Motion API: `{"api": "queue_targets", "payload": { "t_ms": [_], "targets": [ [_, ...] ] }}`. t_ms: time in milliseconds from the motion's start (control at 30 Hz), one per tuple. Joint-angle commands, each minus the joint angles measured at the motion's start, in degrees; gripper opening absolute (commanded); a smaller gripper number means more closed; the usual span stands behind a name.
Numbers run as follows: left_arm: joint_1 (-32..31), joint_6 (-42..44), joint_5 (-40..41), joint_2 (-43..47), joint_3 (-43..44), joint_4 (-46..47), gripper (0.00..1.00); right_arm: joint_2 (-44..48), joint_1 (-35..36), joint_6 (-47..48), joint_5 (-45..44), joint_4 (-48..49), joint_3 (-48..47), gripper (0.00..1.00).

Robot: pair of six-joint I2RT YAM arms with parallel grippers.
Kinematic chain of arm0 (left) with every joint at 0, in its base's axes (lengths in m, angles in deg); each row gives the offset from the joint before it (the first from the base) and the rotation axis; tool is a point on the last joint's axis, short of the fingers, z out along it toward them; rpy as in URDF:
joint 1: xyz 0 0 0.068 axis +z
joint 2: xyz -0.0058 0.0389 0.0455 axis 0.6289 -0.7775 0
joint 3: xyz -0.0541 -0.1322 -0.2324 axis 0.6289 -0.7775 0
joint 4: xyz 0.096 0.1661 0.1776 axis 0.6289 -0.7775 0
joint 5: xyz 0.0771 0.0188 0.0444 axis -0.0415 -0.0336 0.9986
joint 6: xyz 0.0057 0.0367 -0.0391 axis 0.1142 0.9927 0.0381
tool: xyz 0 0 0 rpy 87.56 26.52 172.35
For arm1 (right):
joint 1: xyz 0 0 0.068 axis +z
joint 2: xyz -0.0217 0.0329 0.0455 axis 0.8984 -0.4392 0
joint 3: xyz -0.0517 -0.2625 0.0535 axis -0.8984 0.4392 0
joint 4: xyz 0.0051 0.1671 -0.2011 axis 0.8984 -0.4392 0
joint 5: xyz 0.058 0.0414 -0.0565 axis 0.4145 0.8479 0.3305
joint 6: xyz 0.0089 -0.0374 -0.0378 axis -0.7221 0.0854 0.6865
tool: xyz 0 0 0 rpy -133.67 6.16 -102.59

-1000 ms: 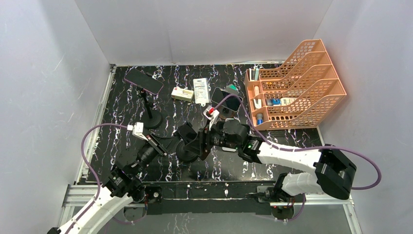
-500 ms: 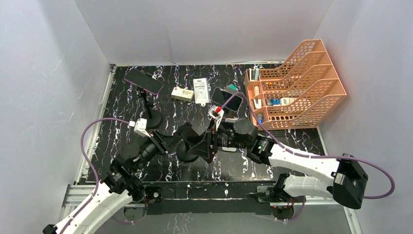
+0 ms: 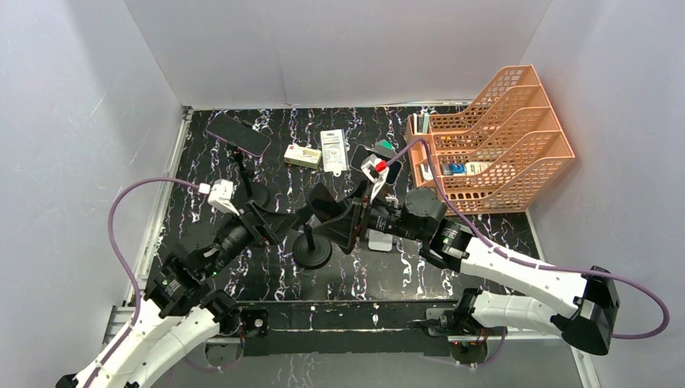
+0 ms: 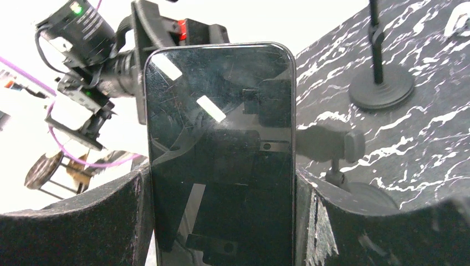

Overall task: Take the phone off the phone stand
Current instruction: Remove the phone from the phone stand, then place the phone at the center of the board.

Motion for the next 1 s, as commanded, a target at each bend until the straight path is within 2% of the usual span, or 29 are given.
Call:
{"api": "queue_targets", "payload": {
  "t_ms": [0,133,300,567,800,967],
  "targets": [
    [-0.04,7.48,2.95,1.02,5.70,-7.33,0.79,1.80,-0.39,-0.22,-7.61,10.49,-2.46,0.01],
    [-0.04,13.66,-1.32,0.78,10.53,-5.80,0.79,-0.81,-0.38,-2.36,-11.59,12.36,-5.64,0.01],
    [-0.03,19.32,-12.54,2.00,10.72,1.77,0.79,-5.08,-0.39,-7.42,-17.91,17.77,-7.53,0.01],
    [-0.04,20.14,-20.53,-2.91,13.17,3.81,0.79,-10.64,-0.23,-13.16,-20.68,25.64,-9.29,0.01],
    [-0.02,17.10,-20.22,-7.61,13.96,6.77,0.77,-13.25,0.48,-15.86,-23.66,27.77,-10.34,0.01],
    [-0.04,16.73,-15.44,-9.88,13.79,6.89,0.74,-14.21,0.96,-16.66,-24.71,28.81,-10.60,0.01]
  ]
}}
